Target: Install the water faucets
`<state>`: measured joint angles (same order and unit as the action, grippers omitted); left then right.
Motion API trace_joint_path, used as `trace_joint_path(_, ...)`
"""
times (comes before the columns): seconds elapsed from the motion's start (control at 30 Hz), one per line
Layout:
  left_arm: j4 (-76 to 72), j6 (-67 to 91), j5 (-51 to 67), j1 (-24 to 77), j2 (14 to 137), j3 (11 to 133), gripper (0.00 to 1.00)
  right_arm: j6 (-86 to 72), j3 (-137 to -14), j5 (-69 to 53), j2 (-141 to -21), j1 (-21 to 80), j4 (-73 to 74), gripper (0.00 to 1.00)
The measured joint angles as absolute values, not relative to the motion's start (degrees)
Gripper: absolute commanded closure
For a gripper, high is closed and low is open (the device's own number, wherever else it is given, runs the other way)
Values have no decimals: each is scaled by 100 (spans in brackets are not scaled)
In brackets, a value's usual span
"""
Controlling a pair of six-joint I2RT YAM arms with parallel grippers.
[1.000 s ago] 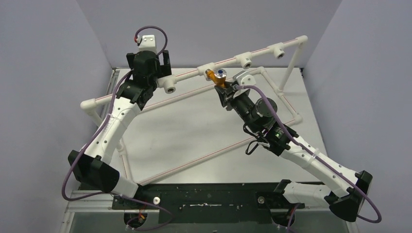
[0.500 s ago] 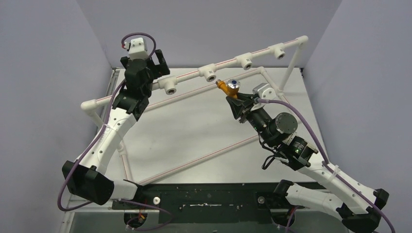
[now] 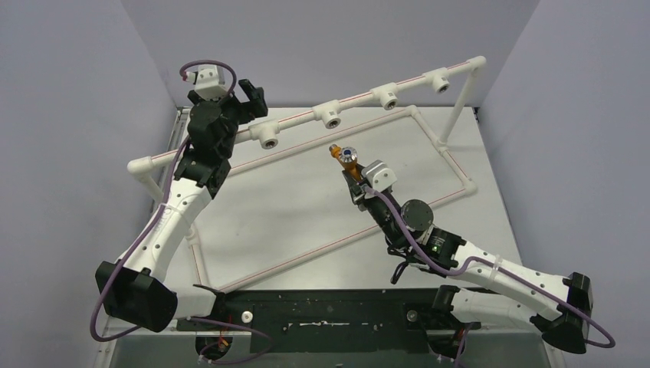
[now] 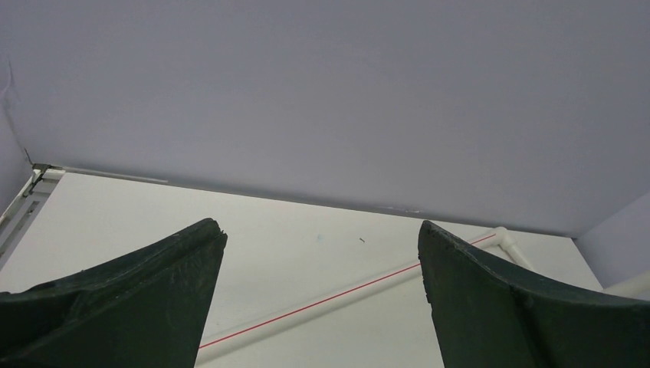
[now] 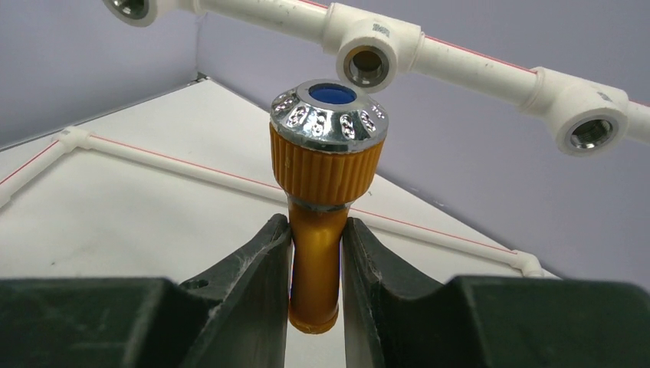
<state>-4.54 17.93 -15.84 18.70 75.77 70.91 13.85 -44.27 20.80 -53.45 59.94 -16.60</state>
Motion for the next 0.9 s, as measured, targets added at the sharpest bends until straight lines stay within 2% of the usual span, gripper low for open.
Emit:
trace_joint_path(0.3, -523, 1791, -1605, 1903, 7555, 7054, 5, 1911, -4425, 2641, -5822, 6047, -2574, 100)
trace_joint_path(0.9, -526, 1778, -1789, 1970, 7537, 7037, 5, 2171, -4757, 2836, -6187, 6049, -3044, 100)
